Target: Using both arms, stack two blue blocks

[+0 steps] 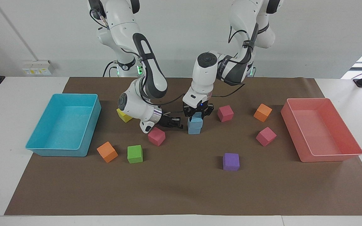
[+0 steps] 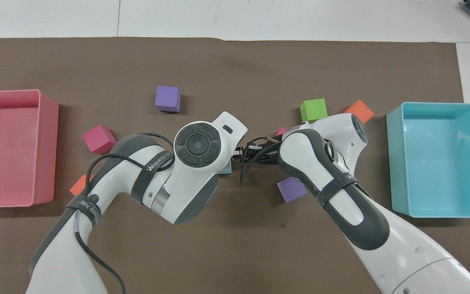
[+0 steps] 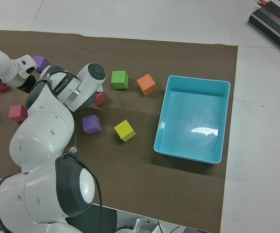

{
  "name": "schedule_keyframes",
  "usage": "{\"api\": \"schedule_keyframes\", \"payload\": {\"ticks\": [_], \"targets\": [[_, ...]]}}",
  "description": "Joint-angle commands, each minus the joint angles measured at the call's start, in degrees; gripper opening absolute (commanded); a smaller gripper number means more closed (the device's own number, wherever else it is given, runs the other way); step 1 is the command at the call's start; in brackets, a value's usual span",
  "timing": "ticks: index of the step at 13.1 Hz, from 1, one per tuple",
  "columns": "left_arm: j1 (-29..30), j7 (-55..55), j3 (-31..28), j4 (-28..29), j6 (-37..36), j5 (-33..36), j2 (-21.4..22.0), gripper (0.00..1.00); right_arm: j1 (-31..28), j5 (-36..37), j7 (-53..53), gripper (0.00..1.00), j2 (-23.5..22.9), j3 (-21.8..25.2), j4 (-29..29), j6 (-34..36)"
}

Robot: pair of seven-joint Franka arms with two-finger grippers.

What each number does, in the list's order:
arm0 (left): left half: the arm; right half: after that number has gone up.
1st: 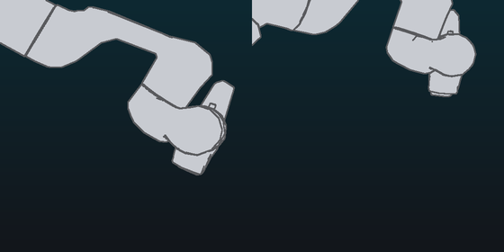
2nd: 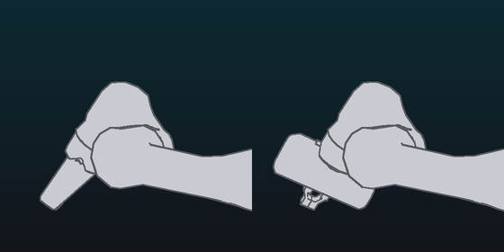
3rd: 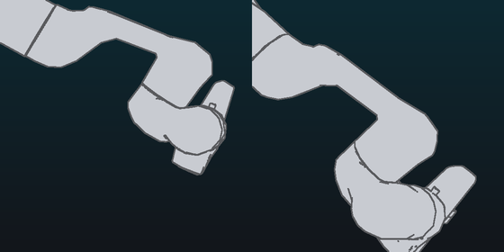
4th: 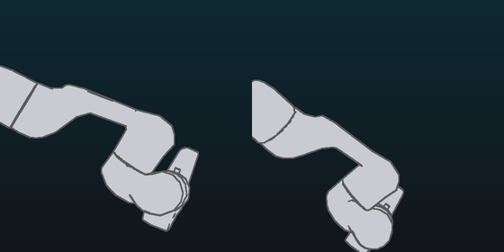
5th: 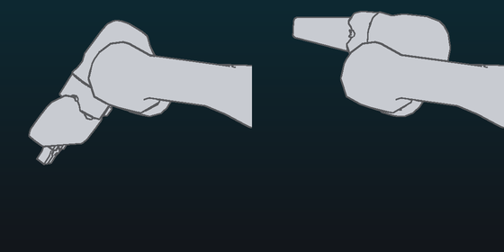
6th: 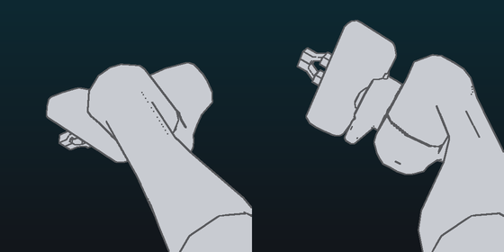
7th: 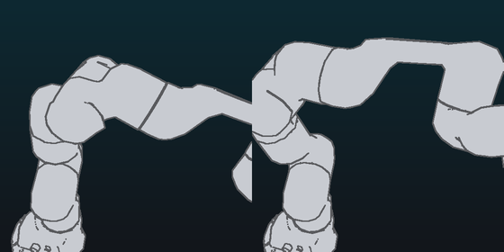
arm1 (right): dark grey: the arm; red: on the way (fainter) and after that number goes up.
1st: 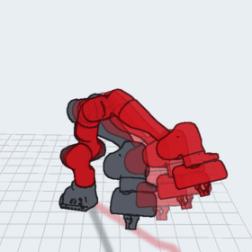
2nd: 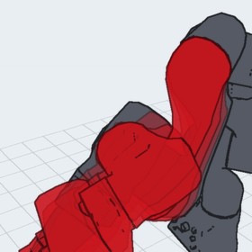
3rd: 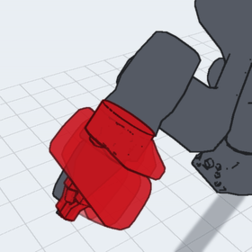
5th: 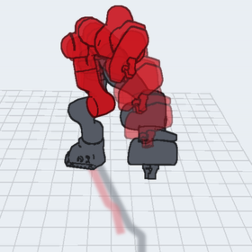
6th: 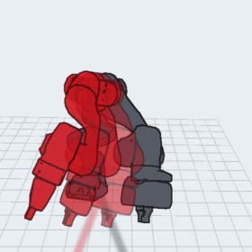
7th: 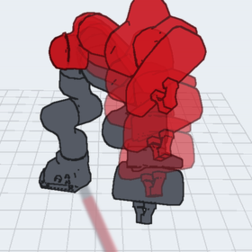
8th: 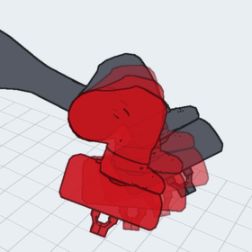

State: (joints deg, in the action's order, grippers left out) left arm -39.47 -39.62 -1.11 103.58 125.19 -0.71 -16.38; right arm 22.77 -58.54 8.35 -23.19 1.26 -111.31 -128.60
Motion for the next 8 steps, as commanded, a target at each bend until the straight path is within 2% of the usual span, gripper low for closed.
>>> {"api": "schedule_keyframes", "payload": {"ticks": [1, 8], "targets": [[-0.16, 0.86, -0.21, -0.40, 0.32, 0.01, -0.32, 0.00, -0.18, -1.76, 2.37, 0.00, 1.22, -0.29, -1.54, -0.95], [-0.52, 0.51, -0.39, -0.92, -0.47, 0.27, -0.32, 0.00, -0.18, -1.76, 2.37, 0.00, 1.22, -0.29, -1.54, -0.95]]}}
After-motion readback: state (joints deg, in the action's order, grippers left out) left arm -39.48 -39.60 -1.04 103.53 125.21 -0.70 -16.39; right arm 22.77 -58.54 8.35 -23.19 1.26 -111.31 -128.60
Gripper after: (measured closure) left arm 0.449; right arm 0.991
